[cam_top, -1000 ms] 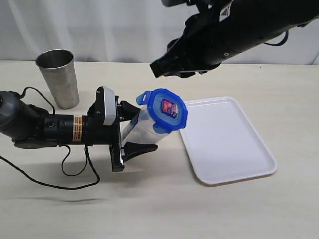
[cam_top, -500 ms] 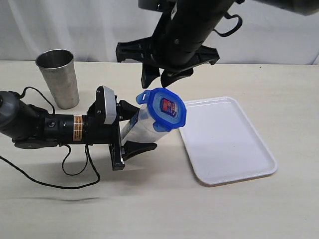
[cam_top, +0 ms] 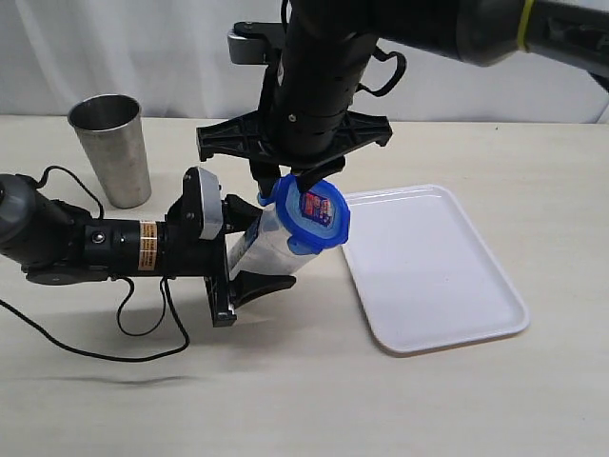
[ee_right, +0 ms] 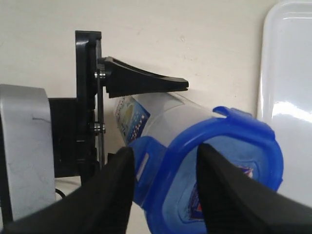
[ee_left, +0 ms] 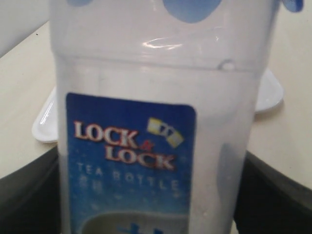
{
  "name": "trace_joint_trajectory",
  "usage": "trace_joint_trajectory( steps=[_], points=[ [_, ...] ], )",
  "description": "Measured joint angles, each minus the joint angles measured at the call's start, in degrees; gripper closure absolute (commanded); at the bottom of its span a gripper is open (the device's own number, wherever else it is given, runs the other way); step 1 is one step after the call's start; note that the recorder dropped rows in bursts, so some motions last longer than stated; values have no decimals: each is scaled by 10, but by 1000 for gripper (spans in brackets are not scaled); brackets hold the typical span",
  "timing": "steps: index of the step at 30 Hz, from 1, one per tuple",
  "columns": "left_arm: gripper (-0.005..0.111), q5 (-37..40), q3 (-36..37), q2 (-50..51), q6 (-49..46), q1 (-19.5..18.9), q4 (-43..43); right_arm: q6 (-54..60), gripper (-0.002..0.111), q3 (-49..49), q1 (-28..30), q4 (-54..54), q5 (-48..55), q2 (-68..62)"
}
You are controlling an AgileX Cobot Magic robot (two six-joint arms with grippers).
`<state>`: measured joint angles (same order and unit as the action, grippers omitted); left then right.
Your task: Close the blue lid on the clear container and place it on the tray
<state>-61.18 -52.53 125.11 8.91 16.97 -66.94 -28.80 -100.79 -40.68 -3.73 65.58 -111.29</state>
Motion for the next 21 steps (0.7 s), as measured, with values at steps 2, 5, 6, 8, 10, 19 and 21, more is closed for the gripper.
trace_joint_trajectory(
  steps=[2,5,6,8,10,19,21],
  points=[
    [107,0,0,0,0,0,0,0,69,-2,-1,-4,0,-2],
    [107,1,0,0,0,0,0,-3,69,-6,-7,-11,7,-7],
    [107,1,0,0,0,0,0,-4,69,-7,-10,-14,8,-10],
    [107,1,0,0,0,0,0,-6,69,-11,-14,-24,13,-14],
    [107,1,0,0,1,0,1,-7,69,-12,-20,-33,15,-19],
    [107,9,0,0,4,2,11,-16,69,-14,-37,-89,21,-33],
    [107,14,0,0,4,2,11,-16,72,-14,-37,-95,27,-36]
  ],
)
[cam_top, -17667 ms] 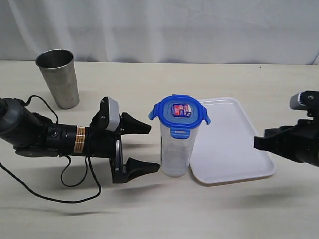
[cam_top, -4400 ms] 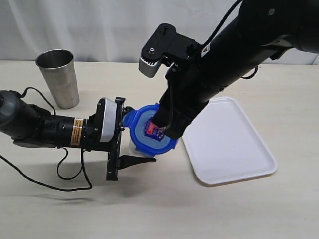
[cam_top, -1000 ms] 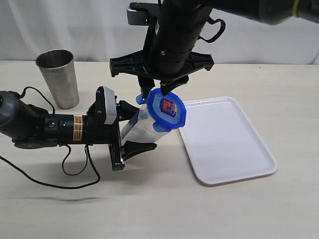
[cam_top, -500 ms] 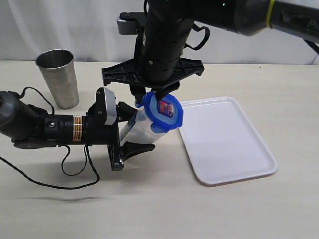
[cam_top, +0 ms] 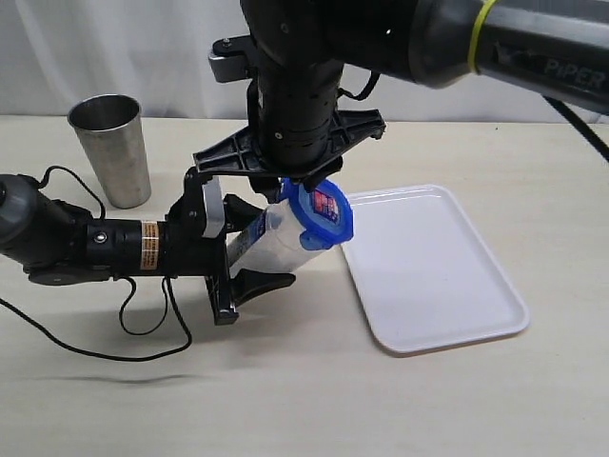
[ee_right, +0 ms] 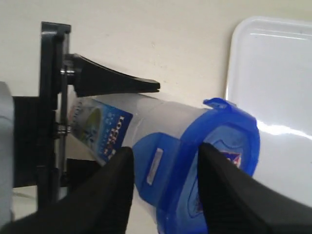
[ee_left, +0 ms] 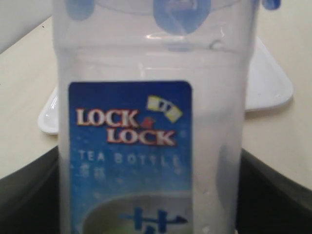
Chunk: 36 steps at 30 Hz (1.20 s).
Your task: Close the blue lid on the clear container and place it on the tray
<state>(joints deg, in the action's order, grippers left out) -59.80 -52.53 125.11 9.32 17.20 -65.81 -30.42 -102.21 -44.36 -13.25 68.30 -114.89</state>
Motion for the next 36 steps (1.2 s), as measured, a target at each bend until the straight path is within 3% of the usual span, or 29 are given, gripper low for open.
trace_joint_trajectory(
  steps=[5,14,24,29,33,36],
  points=[
    [107,5,0,0,0,0,-8,9,83,2,-4,-24,20,-8],
    [107,-7,0,0,1,-5,-4,58,83,-45,-7,-11,38,-14],
    [107,-50,0,0,0,1,-11,118,83,-44,-19,-26,-10,111],
    [107,-76,0,0,0,1,-11,120,86,65,-19,-67,-101,211],
    [107,-78,0,0,0,1,-11,96,104,187,-19,-109,-203,299],
    [107,-78,0,0,0,1,-11,44,103,279,-19,-171,-282,364]
  ],
)
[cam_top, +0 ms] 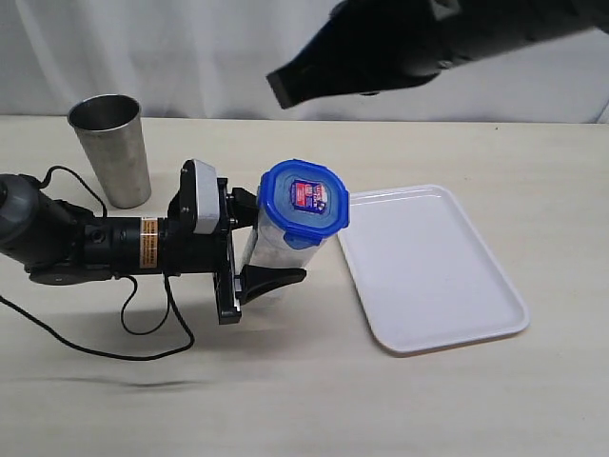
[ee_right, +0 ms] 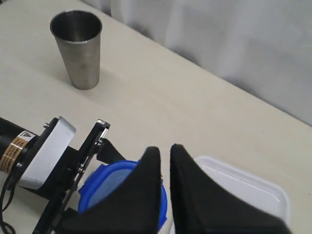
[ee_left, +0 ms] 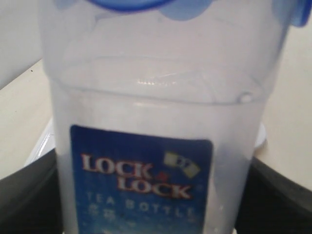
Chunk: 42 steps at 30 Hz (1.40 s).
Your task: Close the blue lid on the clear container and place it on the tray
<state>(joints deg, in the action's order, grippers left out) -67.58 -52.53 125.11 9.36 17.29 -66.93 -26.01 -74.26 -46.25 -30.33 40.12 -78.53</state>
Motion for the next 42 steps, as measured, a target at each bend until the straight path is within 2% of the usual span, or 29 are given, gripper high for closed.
trace_joint_trajectory(
  steps=[4,8,15,24,42],
  points=[
    [107,0,0,0,-1,0,0,-59,103,110,0,-65,-69,89],
    [107,0,0,0,-1,0,0,-71,103,202,0,-83,-117,198],
    [107,0,0,0,-1,0,-2,-77,104,296,0,-87,-156,341],
    [107,0,0,0,-1,0,-3,-77,104,308,0,-87,-142,470],
    [107,0,0,0,-1,0,-10,-77,104,306,0,-46,-127,638]
  ],
)
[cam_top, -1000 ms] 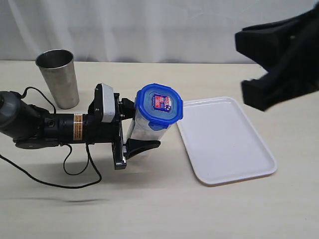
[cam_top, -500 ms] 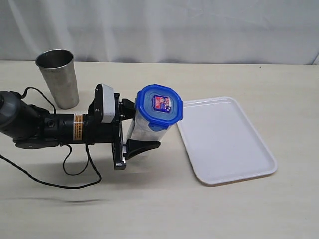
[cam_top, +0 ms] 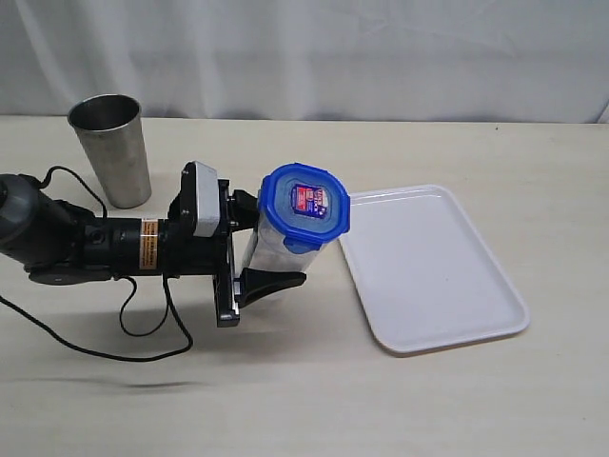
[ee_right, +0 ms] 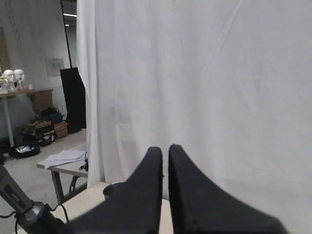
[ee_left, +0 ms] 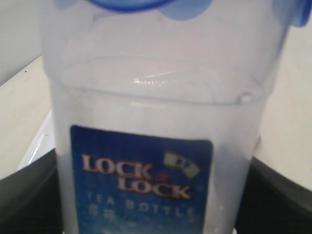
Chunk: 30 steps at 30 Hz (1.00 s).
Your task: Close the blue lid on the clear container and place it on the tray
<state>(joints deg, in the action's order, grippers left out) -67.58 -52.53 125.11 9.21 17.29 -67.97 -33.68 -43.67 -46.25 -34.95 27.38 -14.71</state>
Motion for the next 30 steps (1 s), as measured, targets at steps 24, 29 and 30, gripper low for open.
trace_joint_trajectory(
  steps=[24,29,30],
  points=[
    [107,-1,0,0,0,0,-2,-1,104,221,236,272,1,134],
    [107,-1,0,0,0,0,-2,-2,104,254,333,372,1,145],
    [107,-1,0,0,0,0,-2,-2,104,259,351,368,1,145]
  ],
)
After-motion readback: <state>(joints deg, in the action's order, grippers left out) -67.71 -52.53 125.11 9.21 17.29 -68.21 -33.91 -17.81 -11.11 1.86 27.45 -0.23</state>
